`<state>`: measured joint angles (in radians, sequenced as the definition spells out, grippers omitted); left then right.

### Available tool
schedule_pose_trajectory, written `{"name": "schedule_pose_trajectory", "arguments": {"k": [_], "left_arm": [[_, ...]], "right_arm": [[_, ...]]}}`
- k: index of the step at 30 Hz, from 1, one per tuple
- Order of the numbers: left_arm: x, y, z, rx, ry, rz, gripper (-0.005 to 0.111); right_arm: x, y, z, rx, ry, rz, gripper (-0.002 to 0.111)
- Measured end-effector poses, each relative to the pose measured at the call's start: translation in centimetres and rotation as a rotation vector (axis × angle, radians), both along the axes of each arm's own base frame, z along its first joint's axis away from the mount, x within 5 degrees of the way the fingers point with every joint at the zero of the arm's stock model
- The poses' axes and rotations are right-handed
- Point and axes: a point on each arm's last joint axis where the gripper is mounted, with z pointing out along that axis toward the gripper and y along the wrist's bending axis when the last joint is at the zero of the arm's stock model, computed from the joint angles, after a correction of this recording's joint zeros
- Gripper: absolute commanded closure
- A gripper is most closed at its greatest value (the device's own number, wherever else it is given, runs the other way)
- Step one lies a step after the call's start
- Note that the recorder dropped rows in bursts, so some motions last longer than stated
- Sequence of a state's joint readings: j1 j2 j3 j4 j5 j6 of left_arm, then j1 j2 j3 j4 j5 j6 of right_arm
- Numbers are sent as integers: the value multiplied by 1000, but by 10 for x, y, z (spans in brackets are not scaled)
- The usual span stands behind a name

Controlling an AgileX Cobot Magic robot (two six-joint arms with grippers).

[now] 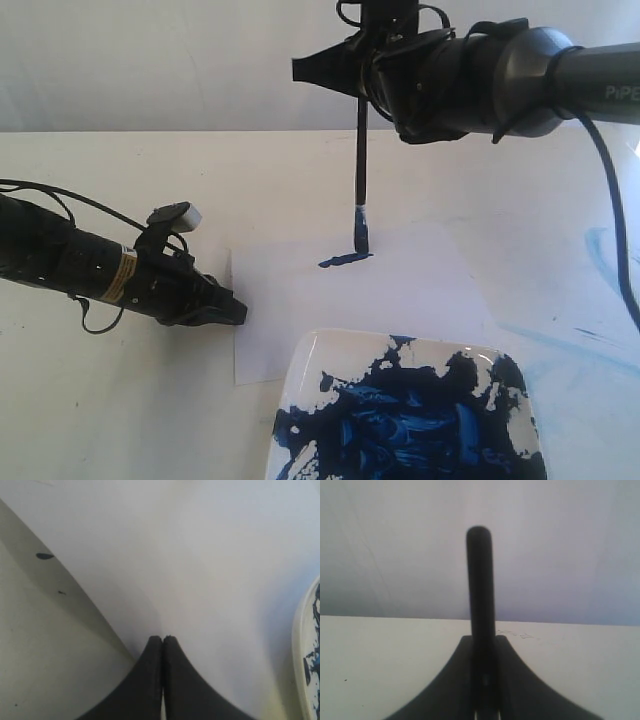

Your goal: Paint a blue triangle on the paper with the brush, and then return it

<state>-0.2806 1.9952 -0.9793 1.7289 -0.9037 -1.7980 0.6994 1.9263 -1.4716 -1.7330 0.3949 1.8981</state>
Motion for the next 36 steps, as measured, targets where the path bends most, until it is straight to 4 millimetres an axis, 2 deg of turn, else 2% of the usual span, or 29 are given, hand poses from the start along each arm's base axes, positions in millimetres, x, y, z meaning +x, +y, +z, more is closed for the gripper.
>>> {"name": "schedule_pose_trajectory", "arguments": {"k": [15,21,25,36], "left_arm": [[0,0,0,0,0,0,107],[0,0,0,0,0,0,107],[0,0,0,0,0,0,107],[0,0,0,0,0,0,107]], "right_arm": [[1,-3,-1,-79,-22,-16,108],[-1,2,-2,-52,2,36,108],[-4,8,-2,26,39,94,108],[-4,9,-3,45,50,94,108]]}}
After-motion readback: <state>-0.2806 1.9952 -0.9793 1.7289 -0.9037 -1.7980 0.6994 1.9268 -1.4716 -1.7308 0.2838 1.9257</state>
